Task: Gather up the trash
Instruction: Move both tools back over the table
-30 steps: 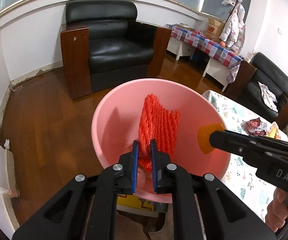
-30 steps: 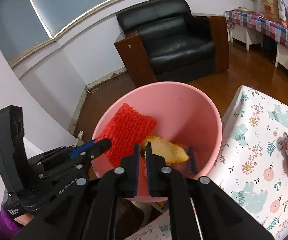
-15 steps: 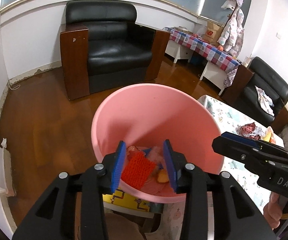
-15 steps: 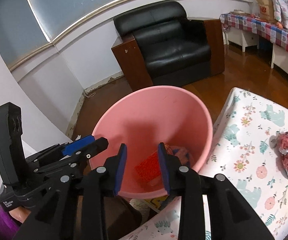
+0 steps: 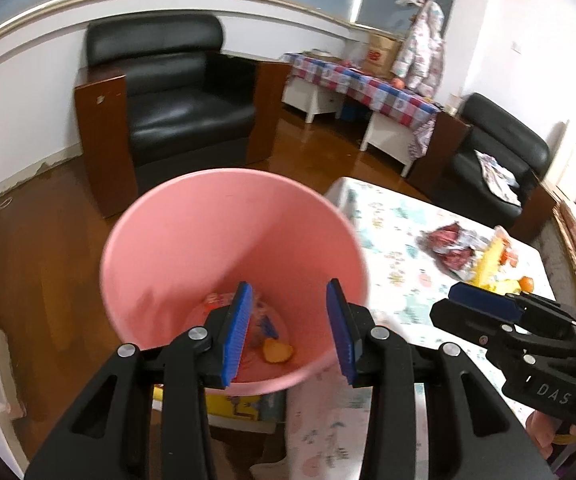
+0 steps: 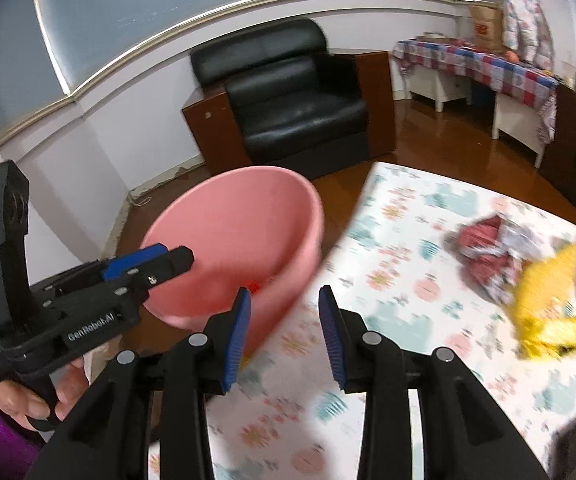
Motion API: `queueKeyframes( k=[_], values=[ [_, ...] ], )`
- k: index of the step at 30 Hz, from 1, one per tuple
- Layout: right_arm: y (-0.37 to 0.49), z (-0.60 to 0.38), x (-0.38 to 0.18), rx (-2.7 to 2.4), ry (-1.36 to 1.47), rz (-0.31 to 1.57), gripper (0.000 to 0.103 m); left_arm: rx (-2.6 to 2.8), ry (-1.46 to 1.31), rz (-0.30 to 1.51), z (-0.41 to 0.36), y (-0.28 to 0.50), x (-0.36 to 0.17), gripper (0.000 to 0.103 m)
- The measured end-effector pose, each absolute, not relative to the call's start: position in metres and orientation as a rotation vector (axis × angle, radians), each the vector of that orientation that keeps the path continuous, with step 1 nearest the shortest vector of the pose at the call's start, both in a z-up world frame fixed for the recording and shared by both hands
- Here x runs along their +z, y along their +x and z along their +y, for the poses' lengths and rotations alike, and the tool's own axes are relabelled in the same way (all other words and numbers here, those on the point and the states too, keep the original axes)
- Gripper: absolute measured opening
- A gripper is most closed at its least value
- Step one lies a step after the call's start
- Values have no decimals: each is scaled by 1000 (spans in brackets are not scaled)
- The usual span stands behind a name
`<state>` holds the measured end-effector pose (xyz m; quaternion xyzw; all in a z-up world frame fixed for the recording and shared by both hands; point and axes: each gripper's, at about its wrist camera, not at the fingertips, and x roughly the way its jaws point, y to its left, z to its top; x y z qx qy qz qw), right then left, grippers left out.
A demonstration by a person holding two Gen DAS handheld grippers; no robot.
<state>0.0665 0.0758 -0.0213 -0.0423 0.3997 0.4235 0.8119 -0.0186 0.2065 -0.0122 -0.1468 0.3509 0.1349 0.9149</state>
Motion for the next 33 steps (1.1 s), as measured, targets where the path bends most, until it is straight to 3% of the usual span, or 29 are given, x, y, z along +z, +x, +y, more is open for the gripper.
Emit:
queueKeyframes(
  k=[17, 33],
  values=[
    [94, -76, -26, 619, 0, 808, 36, -20, -182, 733, 103, 48, -8, 39],
    [154, -144, -33, 446, 99, 808, 41, -230, -3, 803, 15, 150, -34, 39]
  ],
)
